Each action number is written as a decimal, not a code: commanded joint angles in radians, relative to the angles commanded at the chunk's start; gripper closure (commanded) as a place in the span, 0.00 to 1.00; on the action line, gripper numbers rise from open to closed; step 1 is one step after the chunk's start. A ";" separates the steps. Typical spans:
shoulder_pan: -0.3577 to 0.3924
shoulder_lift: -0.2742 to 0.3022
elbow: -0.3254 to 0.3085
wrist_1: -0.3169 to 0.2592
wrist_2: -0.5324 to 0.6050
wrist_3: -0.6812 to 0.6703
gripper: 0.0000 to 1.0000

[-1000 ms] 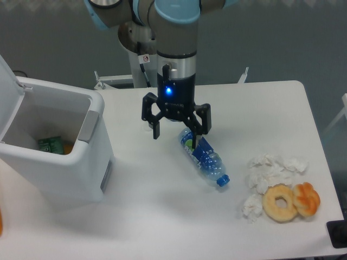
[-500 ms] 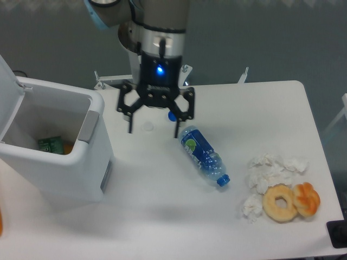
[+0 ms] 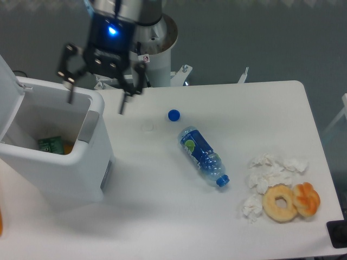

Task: Close the trash can

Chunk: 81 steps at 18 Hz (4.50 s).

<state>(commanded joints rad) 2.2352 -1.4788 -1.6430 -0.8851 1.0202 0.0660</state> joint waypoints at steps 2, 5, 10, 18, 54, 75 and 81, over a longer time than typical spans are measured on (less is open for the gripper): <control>-0.049 0.005 0.005 0.000 -0.015 -0.008 0.00; -0.072 0.015 0.031 0.003 -0.063 -0.054 0.00; -0.080 0.070 0.051 0.005 -0.175 -0.086 0.00; -0.158 0.109 0.023 -0.002 -0.265 -0.112 0.00; -0.315 -0.120 0.057 0.008 -0.393 -0.002 0.00; -0.146 -0.072 -0.023 0.002 -0.278 0.083 0.00; -0.098 -0.074 -0.041 0.000 -0.275 0.084 0.00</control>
<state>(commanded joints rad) 2.1367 -1.5524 -1.6842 -0.8851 0.7455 0.1503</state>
